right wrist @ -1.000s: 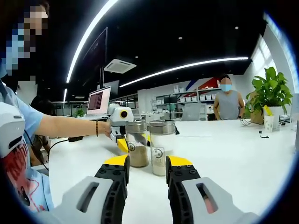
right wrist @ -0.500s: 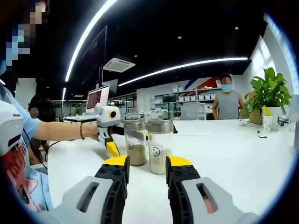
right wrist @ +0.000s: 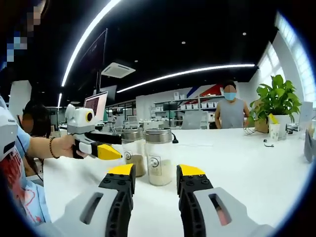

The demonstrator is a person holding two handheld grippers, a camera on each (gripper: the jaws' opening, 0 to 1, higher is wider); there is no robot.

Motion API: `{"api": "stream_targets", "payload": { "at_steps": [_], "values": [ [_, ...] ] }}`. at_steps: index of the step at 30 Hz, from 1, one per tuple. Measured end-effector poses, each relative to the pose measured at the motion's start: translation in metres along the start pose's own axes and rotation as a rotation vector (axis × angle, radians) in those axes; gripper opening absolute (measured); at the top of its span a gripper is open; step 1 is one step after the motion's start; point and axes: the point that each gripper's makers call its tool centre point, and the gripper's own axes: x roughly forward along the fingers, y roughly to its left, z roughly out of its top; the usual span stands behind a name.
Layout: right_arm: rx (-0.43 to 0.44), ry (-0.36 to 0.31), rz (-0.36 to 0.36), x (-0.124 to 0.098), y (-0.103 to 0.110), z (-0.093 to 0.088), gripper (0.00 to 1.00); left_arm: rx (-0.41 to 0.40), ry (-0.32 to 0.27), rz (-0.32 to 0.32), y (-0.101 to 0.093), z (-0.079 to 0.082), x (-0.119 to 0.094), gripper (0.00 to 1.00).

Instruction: Rotate the seasoning bottle until the label or dispensing opening points toward the visible target arrow and the bottle remains upright within the marked orientation range

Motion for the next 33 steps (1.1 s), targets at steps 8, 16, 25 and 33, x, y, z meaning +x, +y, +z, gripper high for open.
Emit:
{"api": "stream_targets", "payload": {
  "at_steps": [8, 16, 25, 33],
  "values": [
    [0.018, 0.005, 0.011, 0.000, 0.000, -0.003, 0.33, -0.041, -0.030, 0.090, 0.019, 0.002, 0.007, 0.55],
    [0.034, 0.011, 0.022, 0.002, 0.001, -0.005, 0.33, -0.051, -0.022, 0.077, 0.021, -0.005, 0.013, 0.41],
    [0.046, 0.019, 0.034, 0.003, 0.003, -0.006, 0.33, -0.043, -0.036, 0.014, 0.020, 0.000, 0.015, 0.41],
    [0.044, 0.023, 0.039, 0.005, 0.005, -0.006, 0.32, -0.040, -0.044, -0.081, 0.021, 0.000, 0.019, 0.41]
  ]
}}
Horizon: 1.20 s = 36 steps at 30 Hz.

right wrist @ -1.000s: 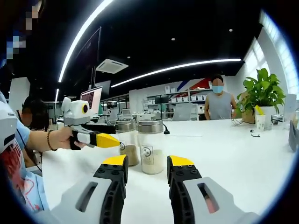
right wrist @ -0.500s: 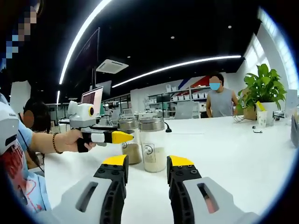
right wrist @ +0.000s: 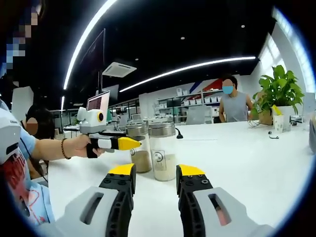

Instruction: Rotate the seasoning bottle until the label or dispensing opening points toward the visible target arrow and the bottle remains upright within the marked orientation range

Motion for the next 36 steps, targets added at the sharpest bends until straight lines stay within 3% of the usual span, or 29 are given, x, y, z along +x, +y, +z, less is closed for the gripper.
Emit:
{"api": "stream_targets", "payload": {
  "at_steps": [11, 19, 26, 28, 31, 34, 36],
  "values": [
    [-0.015, -0.021, 0.040, 0.002, 0.010, 0.005, 0.32, 0.008, -0.019, -0.118, -0.003, -0.001, 0.005, 0.41],
    [-0.002, -0.020, 0.049, 0.006, 0.009, 0.002, 0.32, -0.004, -0.036, -0.121, -0.004, -0.002, 0.004, 0.41],
    [-0.014, -0.009, 0.032, 0.006, 0.000, 0.000, 0.32, 0.008, -0.017, -0.114, -0.005, -0.003, 0.004, 0.41],
    [-0.008, -0.001, 0.029, 0.006, -0.001, -0.003, 0.32, 0.026, 0.016, -0.111, -0.007, -0.005, 0.004, 0.47],
    [-0.018, 0.006, 0.023, 0.007, -0.002, -0.002, 0.32, 0.046, 0.016, -0.060, -0.004, 0.000, -0.003, 0.73],
    [-0.038, 0.001, 0.023, 0.008, 0.001, 0.003, 0.32, 0.042, 0.015, -0.012, 0.003, 0.002, -0.016, 0.72],
    [-0.046, -0.003, 0.029, 0.009, 0.004, 0.006, 0.32, -0.011, -0.003, 0.001, 0.005, 0.004, -0.025, 0.72]
  ]
}}
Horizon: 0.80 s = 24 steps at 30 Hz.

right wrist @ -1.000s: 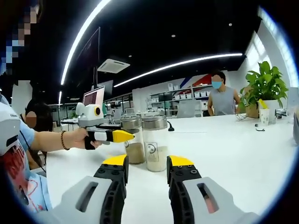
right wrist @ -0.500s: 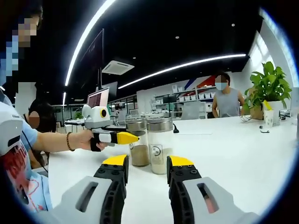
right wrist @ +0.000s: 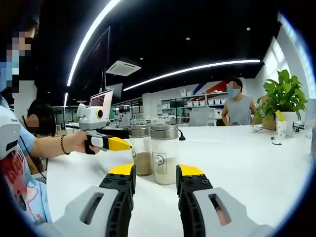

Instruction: Rotate the seasoning bottle until the label or dispensing opening points toward the visible target arrow and the bottle remains upright within the marked orientation range

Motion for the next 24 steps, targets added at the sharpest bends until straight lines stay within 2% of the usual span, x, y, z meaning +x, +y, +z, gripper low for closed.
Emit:
{"api": "stream_targets", "payload": {
  "at_steps": [5, 12, 15, 16, 18, 19, 24],
  "values": [
    [0.020, -0.011, 0.010, 0.004, 0.003, 0.003, 0.33, -0.177, -0.045, -0.006, -0.001, 0.004, -0.021, 0.72],
    [0.022, -0.009, 0.018, 0.005, 0.007, 0.005, 0.33, -0.122, -0.038, 0.084, 0.017, -0.002, -0.042, 0.73],
    [0.024, -0.005, 0.019, 0.006, 0.009, 0.005, 0.33, -0.125, -0.033, 0.086, 0.023, -0.005, -0.044, 0.73],
    [0.019, -0.003, 0.024, 0.006, 0.010, 0.005, 0.33, -0.097, -0.022, 0.092, 0.028, -0.005, -0.044, 0.72],
    [0.010, -0.004, 0.029, 0.006, 0.013, 0.007, 0.33, -0.025, -0.028, 0.159, 0.047, -0.001, -0.048, 0.71],
    [0.001, -0.004, 0.031, 0.006, 0.014, 0.008, 0.33, -0.017, -0.033, 0.180, 0.053, 0.001, -0.049, 0.72],
    [-0.026, -0.001, 0.041, 0.006, 0.018, 0.011, 0.33, -0.074, -0.013, 0.183, 0.073, 0.002, -0.039, 0.72]
  ]
}}
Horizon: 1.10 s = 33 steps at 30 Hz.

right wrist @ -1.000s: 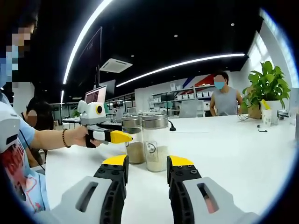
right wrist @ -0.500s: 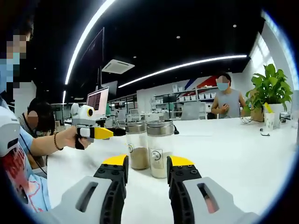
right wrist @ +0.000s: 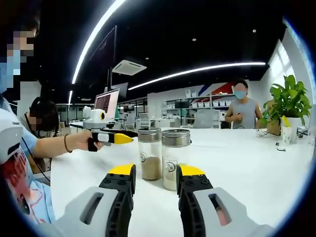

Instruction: Rotate the seasoning bottle until the label or dispensing opening points toward the visible target arrow and the bottle remains upright within the marked orientation range

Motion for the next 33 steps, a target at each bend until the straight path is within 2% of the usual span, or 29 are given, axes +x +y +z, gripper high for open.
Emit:
{"api": "stream_targets", "payload": {
  "at_steps": [5, 8, 11, 16, 22, 29, 33],
  "values": [
    [0.002, -0.002, -0.001, 0.001, 0.000, 0.000, 0.33, -0.045, -0.037, 0.026, 0.014, 0.005, 0.016, 0.71],
    [0.006, 0.001, -0.009, 0.000, -0.002, 0.001, 0.33, -0.046, -0.048, 0.037, 0.024, 0.005, 0.028, 0.71],
    [-0.001, -0.004, -0.015, -0.001, -0.004, 0.004, 0.33, -0.035, -0.038, 0.043, 0.029, 0.000, 0.040, 0.71],
    [0.000, -0.017, -0.025, -0.003, -0.008, 0.008, 0.33, -0.027, -0.009, 0.051, 0.031, -0.008, 0.057, 0.63],
    [0.004, -0.017, -0.028, -0.005, -0.010, 0.007, 0.33, 0.024, 0.008, 0.080, 0.037, -0.010, 0.066, 0.60],
    [0.010, -0.022, -0.041, -0.009, -0.014, 0.006, 0.33, 0.030, 0.009, 0.095, 0.045, -0.012, 0.070, 0.54],
    [0.012, -0.021, -0.036, -0.008, -0.013, 0.005, 0.32, 0.055, 0.038, 0.116, 0.051, -0.018, 0.077, 0.49]
  ]
}}
